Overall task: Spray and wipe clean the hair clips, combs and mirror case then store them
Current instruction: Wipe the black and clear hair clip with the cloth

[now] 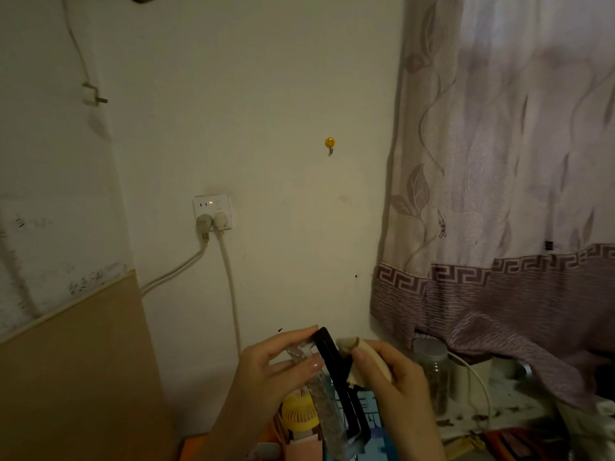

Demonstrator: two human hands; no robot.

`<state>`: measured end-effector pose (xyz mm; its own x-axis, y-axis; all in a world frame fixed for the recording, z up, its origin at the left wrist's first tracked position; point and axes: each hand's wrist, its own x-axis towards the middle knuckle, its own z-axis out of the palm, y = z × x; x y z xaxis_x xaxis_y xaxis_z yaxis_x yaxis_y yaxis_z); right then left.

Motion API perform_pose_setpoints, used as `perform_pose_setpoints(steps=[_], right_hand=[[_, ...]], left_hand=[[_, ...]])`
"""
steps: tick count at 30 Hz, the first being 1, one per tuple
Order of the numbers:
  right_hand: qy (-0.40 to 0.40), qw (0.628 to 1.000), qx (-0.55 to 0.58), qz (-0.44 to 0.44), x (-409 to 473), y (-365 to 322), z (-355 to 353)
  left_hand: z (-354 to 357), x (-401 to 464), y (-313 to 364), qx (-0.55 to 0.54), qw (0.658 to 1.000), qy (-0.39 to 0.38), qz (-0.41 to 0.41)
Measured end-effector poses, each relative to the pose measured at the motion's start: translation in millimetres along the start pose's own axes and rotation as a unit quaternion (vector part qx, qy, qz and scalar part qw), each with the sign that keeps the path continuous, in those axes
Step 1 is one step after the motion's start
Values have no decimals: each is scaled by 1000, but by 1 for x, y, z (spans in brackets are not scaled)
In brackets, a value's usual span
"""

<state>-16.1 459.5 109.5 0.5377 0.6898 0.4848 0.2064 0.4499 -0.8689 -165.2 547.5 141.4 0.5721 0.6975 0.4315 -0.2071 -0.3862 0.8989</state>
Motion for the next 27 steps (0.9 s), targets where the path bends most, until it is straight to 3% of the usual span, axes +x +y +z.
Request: perform_pose_setpoints(steps=[10, 17, 24, 27], right_hand=[[-48, 996, 60, 47, -2, -4, -7], [23, 999, 13, 41, -5, 0, -4], [110, 992, -67, -3, -14, 3, 1], [149, 988, -47, -8, -14, 1, -4]], left_hand=[[-2, -4, 4, -1, 1000, 2, -8], [3, -9, 5, -6, 1000, -10, 4], [1, -11, 4, -11, 1000, 14, -2], [-7, -11, 5, -20, 999, 49, -9]])
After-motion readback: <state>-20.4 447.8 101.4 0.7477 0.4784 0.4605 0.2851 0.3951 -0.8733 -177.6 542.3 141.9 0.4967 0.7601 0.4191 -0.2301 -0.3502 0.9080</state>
